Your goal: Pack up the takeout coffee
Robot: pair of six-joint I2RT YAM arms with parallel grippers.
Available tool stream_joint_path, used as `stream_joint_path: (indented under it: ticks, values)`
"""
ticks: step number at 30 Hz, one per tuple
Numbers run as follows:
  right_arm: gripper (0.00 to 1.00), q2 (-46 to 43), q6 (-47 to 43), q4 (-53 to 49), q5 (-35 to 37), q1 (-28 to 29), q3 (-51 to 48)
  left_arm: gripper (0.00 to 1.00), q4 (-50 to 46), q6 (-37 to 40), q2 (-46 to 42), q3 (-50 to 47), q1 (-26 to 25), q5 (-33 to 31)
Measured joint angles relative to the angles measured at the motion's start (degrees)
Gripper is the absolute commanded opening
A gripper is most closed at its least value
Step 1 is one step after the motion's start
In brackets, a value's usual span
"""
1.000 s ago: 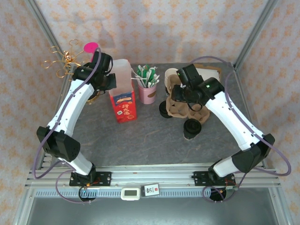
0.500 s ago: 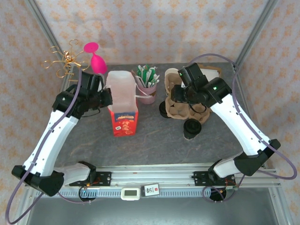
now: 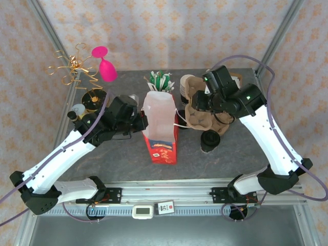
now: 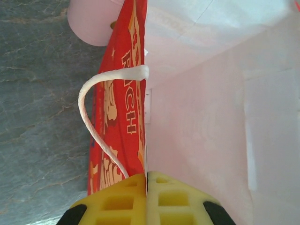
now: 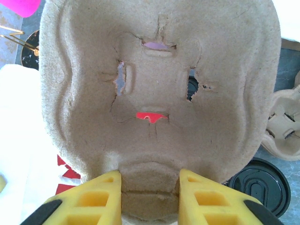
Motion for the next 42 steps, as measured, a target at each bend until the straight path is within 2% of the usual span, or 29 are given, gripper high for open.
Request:
stream_joint_path:
  ticks: [9,17,28,42]
  values:
    - [0.25,3.5,0.6,-1.5,-0.6,0.5,5.6,0.0,6.4,-5.0,1.7,-4.4,-3.0,-3.9]
    - [0.25,6.6,1.0,-1.6,-2.8,1.6,8.5,0.0,6.0,-5.4,2.9,-2.3,-3.2,-6.4]
    - [0.25,7.3,1.4,-1.9,-4.5,1.6,11.1,0.0,6.0,-5.7,-2.4,-2.6,-3.2,-7.1]
    - [0.23,7.3,2.1,-1.9,-5.5,1.6,11.2,0.0,1.2,-4.9,1.0,-3.5,-3.1,-10.7]
